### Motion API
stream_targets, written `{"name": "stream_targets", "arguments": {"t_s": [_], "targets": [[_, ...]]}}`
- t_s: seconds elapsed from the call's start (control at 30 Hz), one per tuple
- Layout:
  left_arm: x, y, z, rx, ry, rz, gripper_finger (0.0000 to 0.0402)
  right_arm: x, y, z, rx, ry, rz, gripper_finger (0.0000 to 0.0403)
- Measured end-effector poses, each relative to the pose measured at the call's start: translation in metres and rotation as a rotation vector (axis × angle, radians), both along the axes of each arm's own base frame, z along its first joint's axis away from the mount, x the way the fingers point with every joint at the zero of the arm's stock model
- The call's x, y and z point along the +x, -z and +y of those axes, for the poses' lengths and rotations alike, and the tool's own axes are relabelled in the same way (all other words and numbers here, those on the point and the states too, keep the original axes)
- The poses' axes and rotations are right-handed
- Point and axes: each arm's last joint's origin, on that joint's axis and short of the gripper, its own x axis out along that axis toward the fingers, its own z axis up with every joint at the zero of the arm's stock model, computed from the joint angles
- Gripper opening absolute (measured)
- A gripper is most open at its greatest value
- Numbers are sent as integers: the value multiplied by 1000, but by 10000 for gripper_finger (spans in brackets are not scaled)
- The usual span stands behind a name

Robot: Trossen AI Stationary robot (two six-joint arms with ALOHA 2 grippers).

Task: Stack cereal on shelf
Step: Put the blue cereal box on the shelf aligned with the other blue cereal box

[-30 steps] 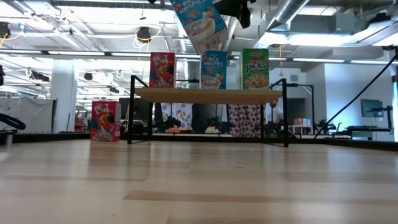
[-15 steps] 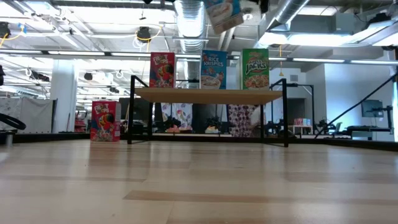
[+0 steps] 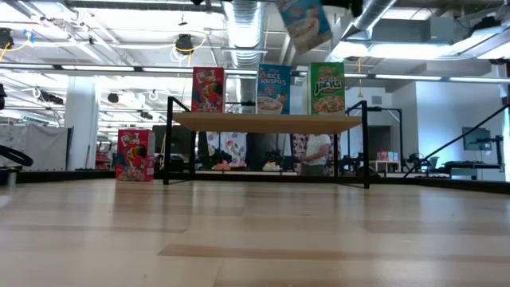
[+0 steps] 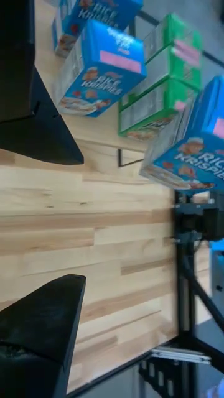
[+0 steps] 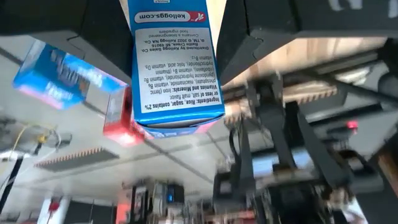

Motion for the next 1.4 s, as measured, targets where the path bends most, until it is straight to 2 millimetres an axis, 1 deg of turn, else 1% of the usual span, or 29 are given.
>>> {"name": "stream_targets", "arguments": {"t_s": [0.13,0.23,0.3,0.43,0.5,0.53,0.63,0.7,0.77,0.83,0.9,1.0,1.03,1.17,1.23,1.4], "targets": [[7,2,2,8,1,-11,293,12,17,-2,19,21,-23,227],[10,6,5,-4,-12,9,293,21,26,-3,18,24,-58,227],[14,8,7,-4,-17,8,293,24,35,-3,18,26,-62,227],[21,16,11,-17,-26,5,293,31,49,-4,43,46,-55,227],[21,25,13,-42,-35,48,293,32,54,-5,63,71,-53,227],[23,28,13,-47,-31,43,293,32,57,-5,70,85,-46,227],[25,36,13,-78,-23,68,293,35,64,-2,74,114,-58,227],[27,39,13,-79,-21,55,293,35,69,1,71,124,-51,227],[28,44,13,-94,-22,51,293,37,70,4,68,136,-68,227],[29,50,13,-114,-28,65,293,42,75,6,64,151,-86,227],[30,55,13,-117,-27,72,293,43,84,8,56,146,-58,227],[33,67,13,-150,-19,63,293,53,84,9,40,134,-96,227],[33,71,13,-166,-13,66,293,53,87,9,37,135,-81,227],[36,84,13,-177,-3,39,293,65,100,8,15,134,-58,227],[36,91,14,-194,-13,56,293,70,101,7,13,134,-85,227],[37,102,14,-220,-28,61,293,79,108,5,10,138,-100,227]]}}
